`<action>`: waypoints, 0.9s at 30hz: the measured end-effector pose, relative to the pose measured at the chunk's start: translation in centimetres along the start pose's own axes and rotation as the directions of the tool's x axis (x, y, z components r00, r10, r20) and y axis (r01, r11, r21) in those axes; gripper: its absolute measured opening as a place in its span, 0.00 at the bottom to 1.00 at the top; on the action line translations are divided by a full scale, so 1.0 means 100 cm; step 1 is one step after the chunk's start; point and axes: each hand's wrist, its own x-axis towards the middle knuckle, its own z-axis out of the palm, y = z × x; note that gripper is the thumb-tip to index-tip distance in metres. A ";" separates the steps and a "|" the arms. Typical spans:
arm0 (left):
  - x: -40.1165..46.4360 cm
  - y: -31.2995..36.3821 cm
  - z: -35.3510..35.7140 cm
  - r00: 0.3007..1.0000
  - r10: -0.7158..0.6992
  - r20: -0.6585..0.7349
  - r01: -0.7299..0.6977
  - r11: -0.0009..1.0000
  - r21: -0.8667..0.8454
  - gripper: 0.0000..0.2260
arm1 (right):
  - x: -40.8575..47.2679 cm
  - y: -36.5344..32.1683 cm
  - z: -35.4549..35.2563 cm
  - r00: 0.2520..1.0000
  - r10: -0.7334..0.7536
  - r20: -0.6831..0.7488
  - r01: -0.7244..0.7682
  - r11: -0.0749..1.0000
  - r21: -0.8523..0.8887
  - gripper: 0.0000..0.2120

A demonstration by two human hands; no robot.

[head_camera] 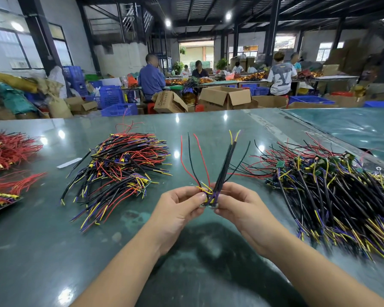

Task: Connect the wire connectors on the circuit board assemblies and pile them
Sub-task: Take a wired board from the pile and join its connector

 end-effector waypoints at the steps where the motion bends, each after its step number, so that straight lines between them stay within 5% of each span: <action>1: 0.000 0.000 0.000 1.000 0.012 0.005 -0.012 1.000 0.010 0.07 | 0.000 0.000 0.000 1.000 0.007 -0.003 -0.007 1.000 0.010 0.08; 10: -0.001 -0.002 0.001 0.999 -0.024 -0.035 0.026 0.998 0.049 0.04 | -0.002 -0.003 0.000 1.000 0.015 0.014 -0.015 0.999 -0.052 0.08; 15: -0.001 -0.002 0.001 0.999 -0.015 -0.049 0.018 0.998 0.066 0.14 | 0.000 -0.001 -0.001 0.999 0.047 -0.021 -0.048 0.999 -0.019 0.08; 27: -0.003 -0.002 -0.006 0.994 -0.058 0.089 0.060 0.998 -0.025 0.09 | 0.000 -0.001 -0.015 0.973 -0.034 0.226 0.054 0.995 -0.085 0.09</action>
